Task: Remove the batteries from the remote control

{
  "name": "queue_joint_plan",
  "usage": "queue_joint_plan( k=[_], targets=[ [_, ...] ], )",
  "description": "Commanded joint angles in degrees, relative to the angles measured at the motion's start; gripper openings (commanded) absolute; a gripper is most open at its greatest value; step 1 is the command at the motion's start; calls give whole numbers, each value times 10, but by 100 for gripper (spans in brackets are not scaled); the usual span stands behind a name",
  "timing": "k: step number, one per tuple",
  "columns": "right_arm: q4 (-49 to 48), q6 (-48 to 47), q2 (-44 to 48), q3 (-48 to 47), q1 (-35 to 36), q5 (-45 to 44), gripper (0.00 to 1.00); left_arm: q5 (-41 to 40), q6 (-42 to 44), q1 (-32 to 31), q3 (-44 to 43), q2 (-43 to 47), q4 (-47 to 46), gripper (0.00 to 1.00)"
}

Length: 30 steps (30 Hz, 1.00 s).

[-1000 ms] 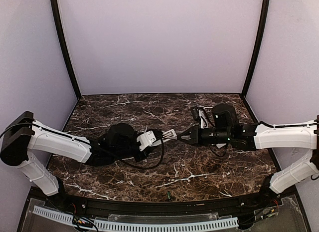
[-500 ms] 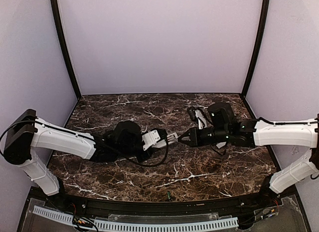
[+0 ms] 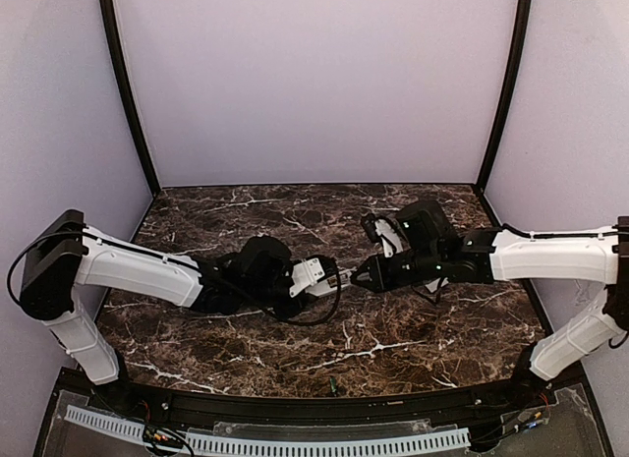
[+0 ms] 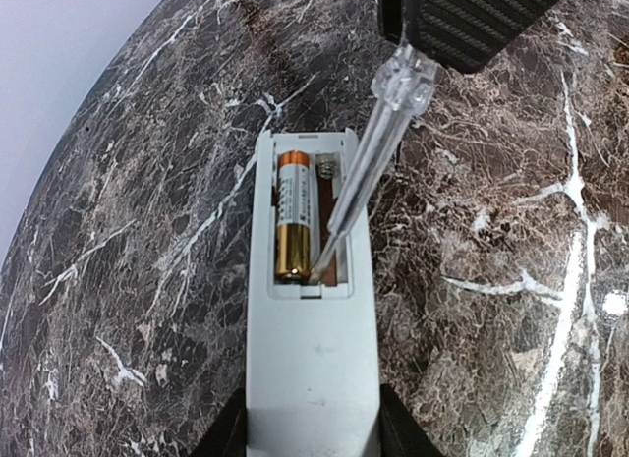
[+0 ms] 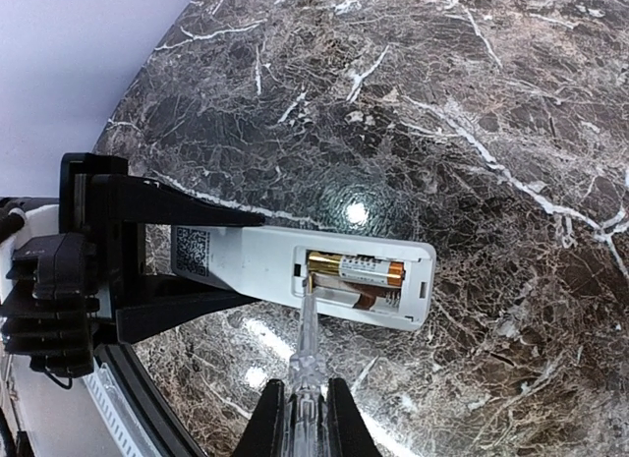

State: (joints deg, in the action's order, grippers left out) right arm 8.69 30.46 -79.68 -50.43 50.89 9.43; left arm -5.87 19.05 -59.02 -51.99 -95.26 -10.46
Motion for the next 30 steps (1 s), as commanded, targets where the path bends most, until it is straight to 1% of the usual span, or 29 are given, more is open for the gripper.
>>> queue_joint_plan(
  k=[1,9,15,22,30],
  targets=[
    [-12,-7,-35,-25,8,-22,0,57,-18,-10,-44,-7,-11,0],
    [-6,-7,-45,-33,14,-33,0,39,-24,-9,-69,-47,27,0],
    [4,-7,-49,-33,14,-40,0,50,-36,-9,-84,-68,45,0],
    [8,-5,-55,-30,14,-45,0,57,-47,-9,-91,-72,51,0],
    [-12,19,-70,-23,26,-70,0,95,-76,-9,-103,-73,61,1]
  ],
)
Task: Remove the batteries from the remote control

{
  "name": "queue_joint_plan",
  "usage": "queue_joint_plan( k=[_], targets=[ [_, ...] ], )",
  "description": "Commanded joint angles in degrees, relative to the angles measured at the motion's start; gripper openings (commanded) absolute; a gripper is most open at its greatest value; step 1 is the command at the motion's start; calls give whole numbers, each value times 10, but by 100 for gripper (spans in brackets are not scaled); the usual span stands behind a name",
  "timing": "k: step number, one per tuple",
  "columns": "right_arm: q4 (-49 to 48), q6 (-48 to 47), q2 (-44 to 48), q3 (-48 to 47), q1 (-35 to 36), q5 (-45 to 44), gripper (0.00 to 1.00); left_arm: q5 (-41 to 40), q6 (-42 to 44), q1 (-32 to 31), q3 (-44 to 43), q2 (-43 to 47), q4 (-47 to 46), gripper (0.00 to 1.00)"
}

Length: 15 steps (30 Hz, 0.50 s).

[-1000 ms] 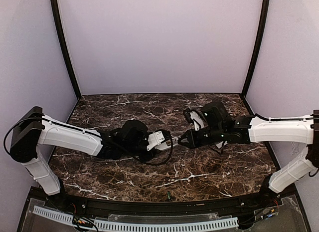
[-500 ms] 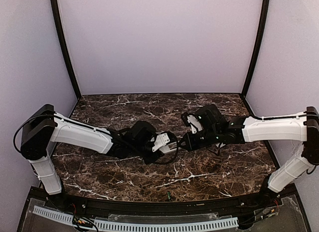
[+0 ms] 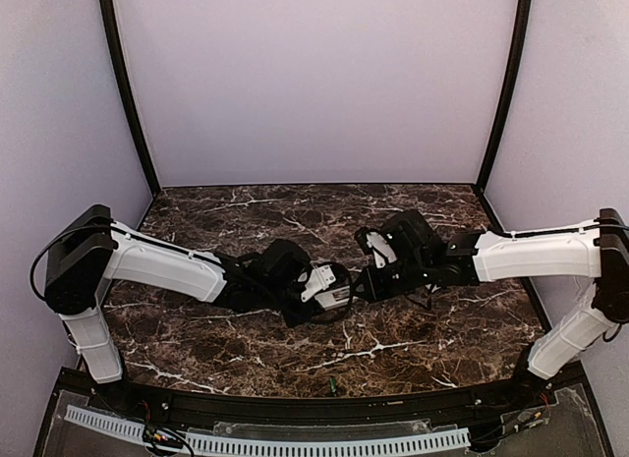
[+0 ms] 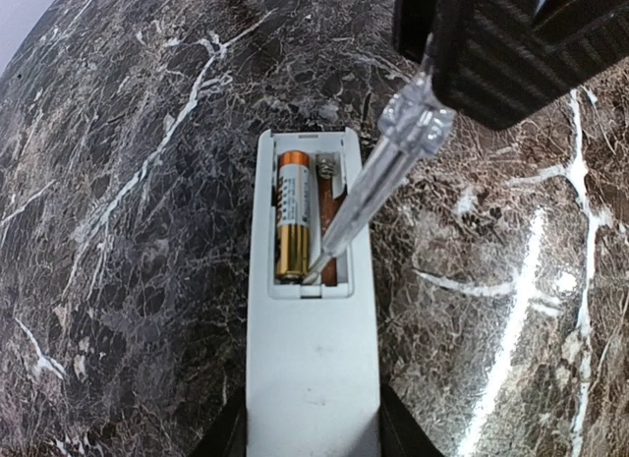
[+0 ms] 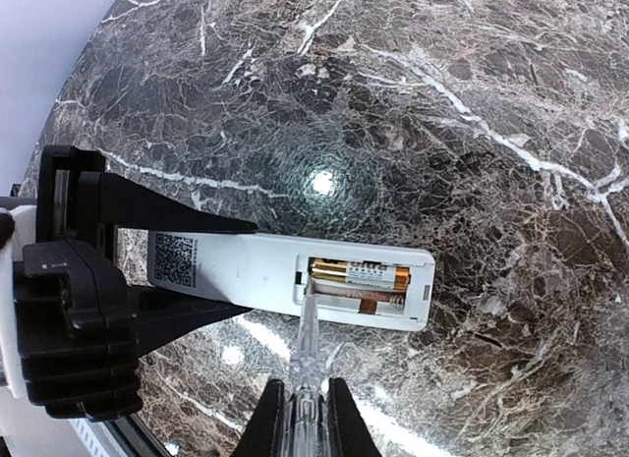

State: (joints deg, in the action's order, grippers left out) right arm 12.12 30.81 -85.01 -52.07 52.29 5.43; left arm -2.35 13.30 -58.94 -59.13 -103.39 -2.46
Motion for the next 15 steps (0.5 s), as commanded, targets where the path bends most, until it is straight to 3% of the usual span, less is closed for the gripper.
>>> queue_joint_plan(
  k=[1,15],
  targets=[
    [-48,19,-18,-6,18,-38,0,63,-24,-10,-34,8,-18,1],
    [-26,6,-51,-18,88,-179,0,150,-106,29,-65,9,-3,0]
  ],
)
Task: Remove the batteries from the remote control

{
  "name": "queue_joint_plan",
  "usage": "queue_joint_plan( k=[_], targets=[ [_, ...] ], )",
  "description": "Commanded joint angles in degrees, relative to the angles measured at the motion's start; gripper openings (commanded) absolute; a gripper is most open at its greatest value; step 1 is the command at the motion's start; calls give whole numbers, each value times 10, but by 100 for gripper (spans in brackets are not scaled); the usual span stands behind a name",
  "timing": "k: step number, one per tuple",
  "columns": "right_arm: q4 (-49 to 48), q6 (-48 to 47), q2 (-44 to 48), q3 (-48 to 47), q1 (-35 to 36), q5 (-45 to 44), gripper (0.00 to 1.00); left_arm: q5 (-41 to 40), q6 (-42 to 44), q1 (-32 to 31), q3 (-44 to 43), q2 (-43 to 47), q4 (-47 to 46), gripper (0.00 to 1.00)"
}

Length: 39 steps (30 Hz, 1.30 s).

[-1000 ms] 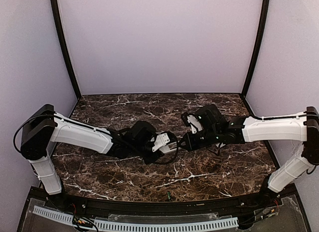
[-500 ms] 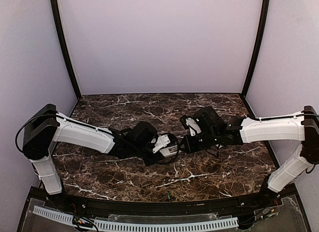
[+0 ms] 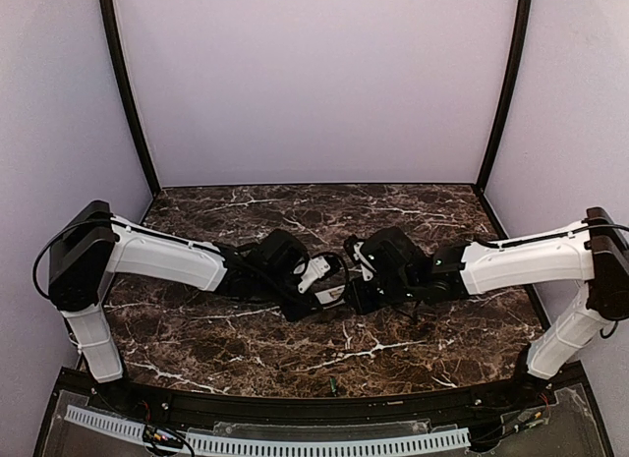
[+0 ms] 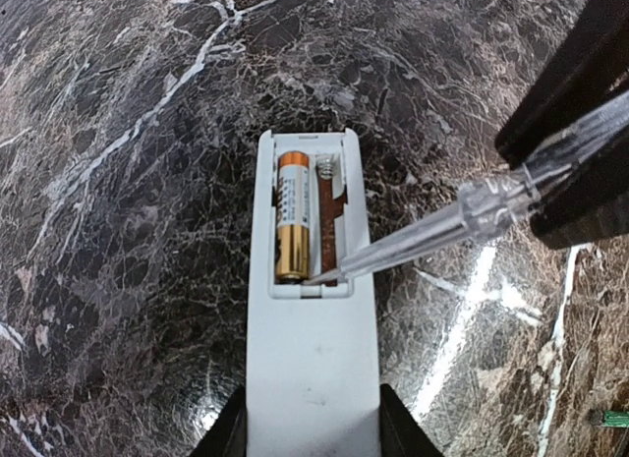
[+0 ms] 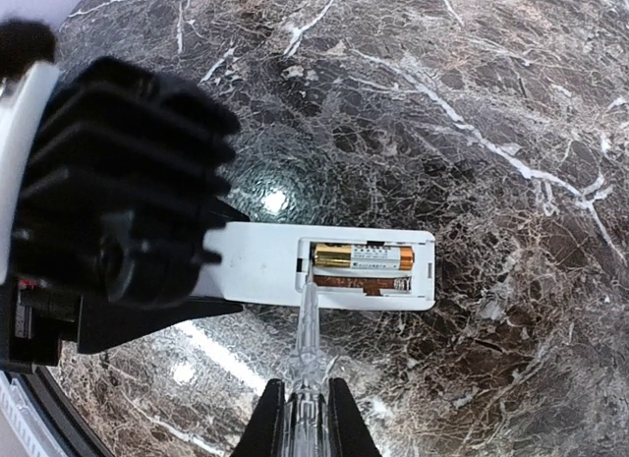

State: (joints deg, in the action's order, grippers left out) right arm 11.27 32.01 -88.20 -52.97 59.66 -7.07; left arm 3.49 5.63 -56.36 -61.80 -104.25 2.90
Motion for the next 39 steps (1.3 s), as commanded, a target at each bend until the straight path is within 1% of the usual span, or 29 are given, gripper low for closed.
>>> queue_joint_plan(
  k=[1,11,17,22,27,39],
  targets=[
    [-16,-8,-21,-9,17,-60,0,99,-35,5,-39,18,-57,0],
    [-6,-55,-60,-22,55,-141,0,137,-50,16,-52,3,-44,0],
    [2,-120,-61,-13,71,-199,0,168,-51,25,-77,-15,-6,0],
    [3,-163,-50,-1,76,-233,0,181,-48,27,-87,-23,7,0],
    [2,-187,-48,1,76,-239,0,181,-43,27,-89,-25,11,0],
    [2,-192,-46,-4,76,-230,0,170,-29,27,-93,-25,21,0]
  ],
)
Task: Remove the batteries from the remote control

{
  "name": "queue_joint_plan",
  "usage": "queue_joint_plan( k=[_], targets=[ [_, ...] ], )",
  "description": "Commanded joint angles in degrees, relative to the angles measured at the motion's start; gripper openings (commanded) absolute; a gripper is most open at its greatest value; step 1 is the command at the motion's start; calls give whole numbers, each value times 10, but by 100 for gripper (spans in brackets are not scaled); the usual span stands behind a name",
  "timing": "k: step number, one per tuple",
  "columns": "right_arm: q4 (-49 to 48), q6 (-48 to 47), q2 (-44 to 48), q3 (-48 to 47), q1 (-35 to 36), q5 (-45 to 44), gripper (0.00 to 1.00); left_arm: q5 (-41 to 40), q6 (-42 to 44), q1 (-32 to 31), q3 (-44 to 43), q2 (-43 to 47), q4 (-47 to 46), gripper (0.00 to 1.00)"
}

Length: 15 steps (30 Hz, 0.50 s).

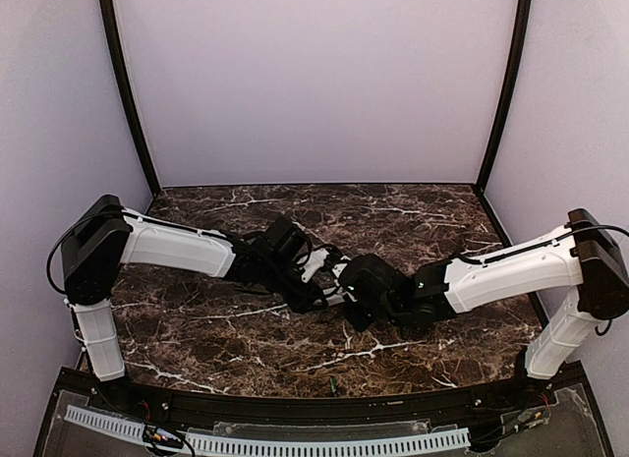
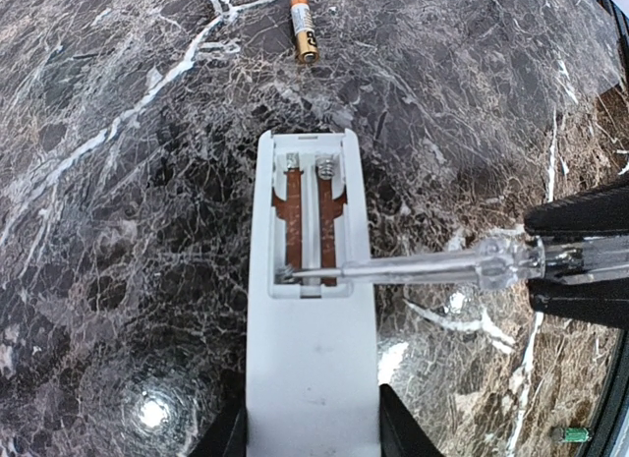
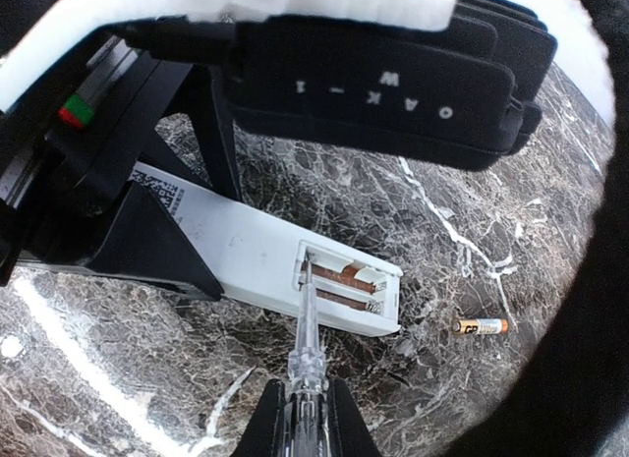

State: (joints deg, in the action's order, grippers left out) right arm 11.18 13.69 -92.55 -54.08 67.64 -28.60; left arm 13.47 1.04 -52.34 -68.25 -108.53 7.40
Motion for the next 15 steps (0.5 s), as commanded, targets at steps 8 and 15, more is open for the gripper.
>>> queue_joint_plan(
  k=[8,15],
  targets=[
    [10,-16,7,11,-5,-22,0,62,29,-13,-31,18,-14,0],
    [22,-24,31,28,-11,-35,0,49,42,-14,-33,18,-5,0]
  ],
)
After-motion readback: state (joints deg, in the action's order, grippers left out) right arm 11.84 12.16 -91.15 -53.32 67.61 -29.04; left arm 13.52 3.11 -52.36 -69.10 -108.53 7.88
